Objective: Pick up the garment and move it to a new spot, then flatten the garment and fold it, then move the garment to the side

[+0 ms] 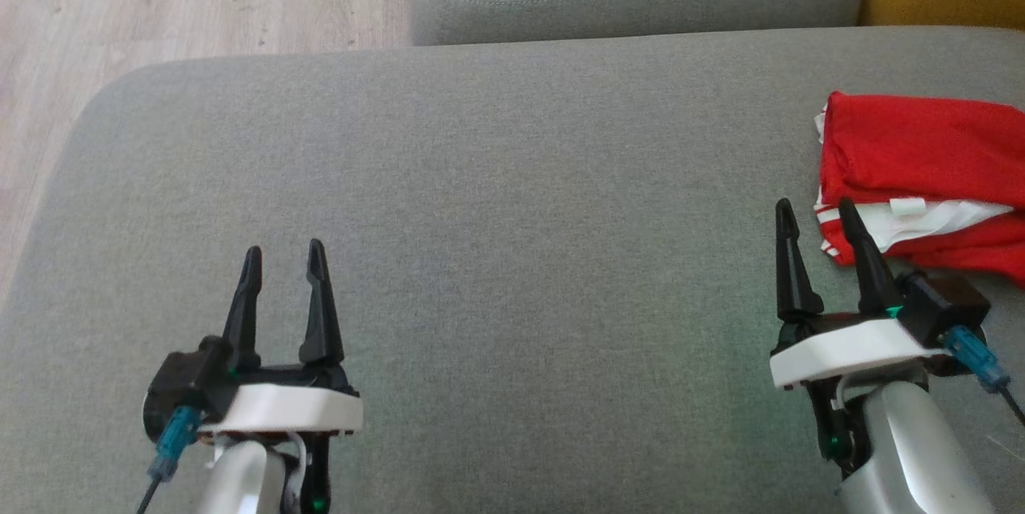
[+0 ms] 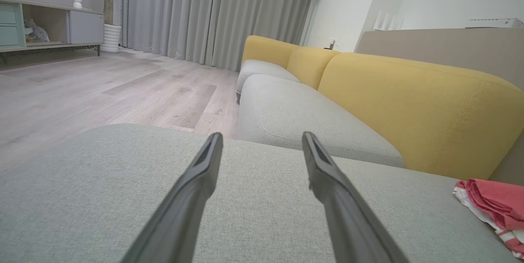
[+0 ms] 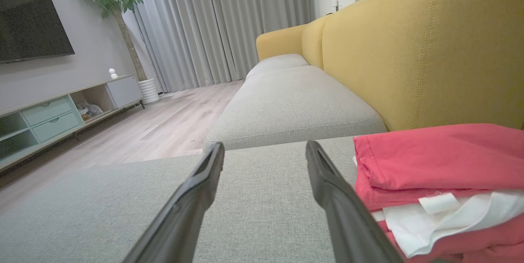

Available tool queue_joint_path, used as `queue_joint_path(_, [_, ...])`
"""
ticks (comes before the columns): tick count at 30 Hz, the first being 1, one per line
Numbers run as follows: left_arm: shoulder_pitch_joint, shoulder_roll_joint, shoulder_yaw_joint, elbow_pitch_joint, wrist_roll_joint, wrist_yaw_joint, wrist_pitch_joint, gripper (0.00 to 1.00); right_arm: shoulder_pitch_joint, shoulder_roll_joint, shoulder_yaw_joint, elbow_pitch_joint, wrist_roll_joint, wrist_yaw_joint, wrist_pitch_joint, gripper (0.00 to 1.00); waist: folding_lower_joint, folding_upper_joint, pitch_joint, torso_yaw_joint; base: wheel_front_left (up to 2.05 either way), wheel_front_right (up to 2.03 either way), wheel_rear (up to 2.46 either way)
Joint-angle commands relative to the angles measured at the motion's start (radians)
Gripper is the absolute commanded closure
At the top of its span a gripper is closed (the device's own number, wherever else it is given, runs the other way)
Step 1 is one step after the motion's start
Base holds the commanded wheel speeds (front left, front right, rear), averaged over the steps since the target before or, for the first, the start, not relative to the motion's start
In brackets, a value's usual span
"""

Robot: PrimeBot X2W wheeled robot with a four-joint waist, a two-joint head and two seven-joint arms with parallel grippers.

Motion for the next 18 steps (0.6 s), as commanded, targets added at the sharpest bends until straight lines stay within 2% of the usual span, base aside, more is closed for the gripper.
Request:
queue_joint_path(1, [-0.023, 0.008, 0.037, -0.035, -0.007, -0.002, -0.005, 0.00, -0.013, 0.001, 0.028, -0.037, 0.007, -0.001, -0.013, 0.00, 0.0000, 0.0000, 0.000, -0.001, 0.00, 0.00, 0.00])
queue_joint_path(9, [-0.021, 0.008, 0.048, -0.022, -0.053, 0.004, -0.005, 0.00, -0.013, 0.001, 0.029, -0.034, 0.008, -0.001, -0.013, 0.00, 0.0000, 0.0000, 0.000, -0.005, 0.00, 0.00, 0.00])
queue_joint_path(10, [0.000, 0.000, 0.011, 0.007, -0.054, 0.002, 0.000, 1.00, 0.012, 0.000, 0.001, -0.002, 0.006, 0.000, -0.003, 1.00, 0.0000, 0.0000, 0.000, -0.005, 0.00, 0.00, 0.00])
queue_joint_path(14, [0.019, -0.001, 0.009, 0.059, -0.062, 0.001, 0.005, 1.00, 0.034, 0.002, -0.001, 0.047, 0.015, 0.000, 0.005, 1.00, 0.0000, 0.0000, -0.001, -0.006, 0.00, 0.00, 0.00])
queue_joint_path(18, [0.018, -0.001, 0.018, 0.058, -0.102, -0.002, 0.017, 1.00, 0.035, 0.002, -0.006, 0.043, 0.060, 0.000, 0.017, 1.00, 0.0000, 0.0000, -0.002, -0.005, 0.00, 0.00, 0.00])
